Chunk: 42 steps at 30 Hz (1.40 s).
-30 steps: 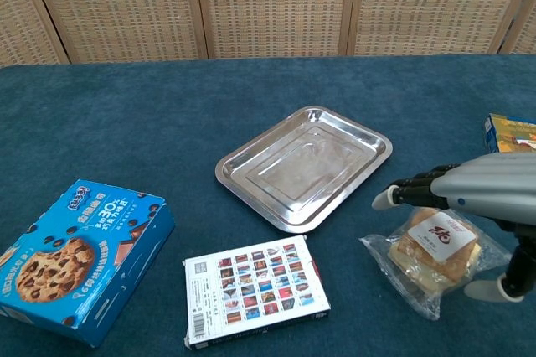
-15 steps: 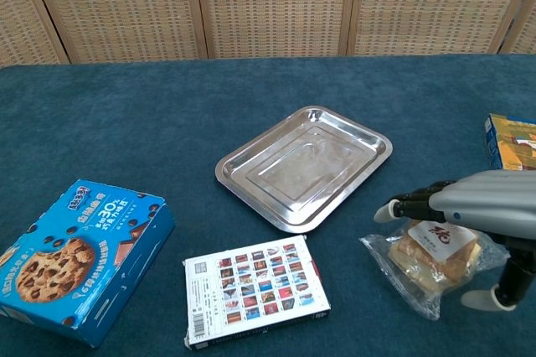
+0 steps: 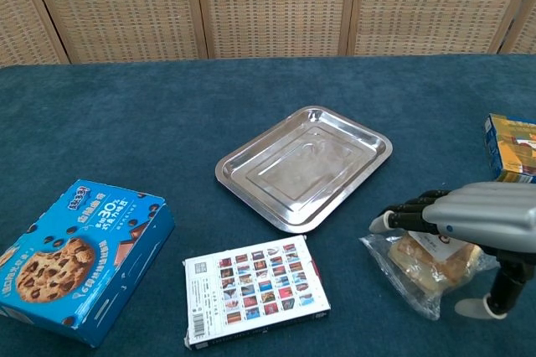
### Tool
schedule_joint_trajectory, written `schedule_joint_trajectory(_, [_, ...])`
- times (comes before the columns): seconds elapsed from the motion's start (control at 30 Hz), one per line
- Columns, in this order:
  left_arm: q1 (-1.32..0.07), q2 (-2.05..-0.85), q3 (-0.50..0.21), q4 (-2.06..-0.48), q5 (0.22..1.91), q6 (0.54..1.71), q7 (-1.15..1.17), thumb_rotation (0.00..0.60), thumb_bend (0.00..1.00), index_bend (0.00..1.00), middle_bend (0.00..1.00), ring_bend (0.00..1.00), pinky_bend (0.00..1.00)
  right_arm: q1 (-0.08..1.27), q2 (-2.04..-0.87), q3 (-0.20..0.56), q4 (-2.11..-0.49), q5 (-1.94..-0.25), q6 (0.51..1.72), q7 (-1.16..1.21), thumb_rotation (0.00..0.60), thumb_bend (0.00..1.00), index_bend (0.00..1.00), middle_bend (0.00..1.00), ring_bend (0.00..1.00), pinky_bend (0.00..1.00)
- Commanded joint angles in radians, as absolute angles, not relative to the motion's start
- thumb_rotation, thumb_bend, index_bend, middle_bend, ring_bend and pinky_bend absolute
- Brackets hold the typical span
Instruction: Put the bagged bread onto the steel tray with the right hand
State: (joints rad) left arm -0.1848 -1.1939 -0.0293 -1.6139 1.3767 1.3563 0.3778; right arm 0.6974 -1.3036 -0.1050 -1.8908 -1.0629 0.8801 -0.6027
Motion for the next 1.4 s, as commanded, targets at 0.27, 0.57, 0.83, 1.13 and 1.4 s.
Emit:
schedule_joint_trajectory(0.27, [-0.184, -1.192, -0.031, -1.615, 1.375, 1.358, 0.373, 0.600, 0.42, 0.00, 0.00, 0.00, 0.00, 0.668, -1.338, -0.104, -1.822, -1.149, 0.908, -0.542, 0.600, 0.33, 0.14, 0.27, 0.08, 0.15])
schedule_joint_trajectory(0.57, [-0.184, -1.191, -0.029, -1.613, 1.377, 1.357, 0.371, 0.600, 0.42, 0.00, 0.00, 0.00, 0.00, 0.655, -1.355, -0.104, -1.794, -1.181, 0.917, -0.531, 0.600, 0.34, 0.27, 0.37, 0.14, 0.21])
schedule_joint_trajectory(0.83, [-0.184, -1.192, -0.027, -1.616, 1.380, 1.357, 0.375, 0.600, 0.42, 0.00, 0.00, 0.00, 0.00, 0.650, -1.345, -0.096, -1.808, -1.187, 0.928, -0.544, 0.600, 0.34, 0.37, 0.42, 0.17, 0.23])
schedule_joint_trajectory(1.13, [-0.183, -1.192, -0.027, -1.617, 1.382, 1.359, 0.374, 0.600, 0.42, 0.00, 0.00, 0.00, 0.00, 0.663, -1.316, -0.079, -1.857, -1.167, 0.939, -0.597, 0.600, 0.34, 0.37, 0.42, 0.17, 0.23])
schedule_joint_trajectory(1.4, [-0.183, -1.193, -0.027, -1.615, 1.381, 1.358, 0.374, 0.600, 0.42, 0.00, 0.00, 0.00, 0.00, 0.696, -1.277, -0.051, -1.930, -1.104, 0.954, -0.695, 0.600, 0.34, 0.37, 0.42, 0.17, 0.23])
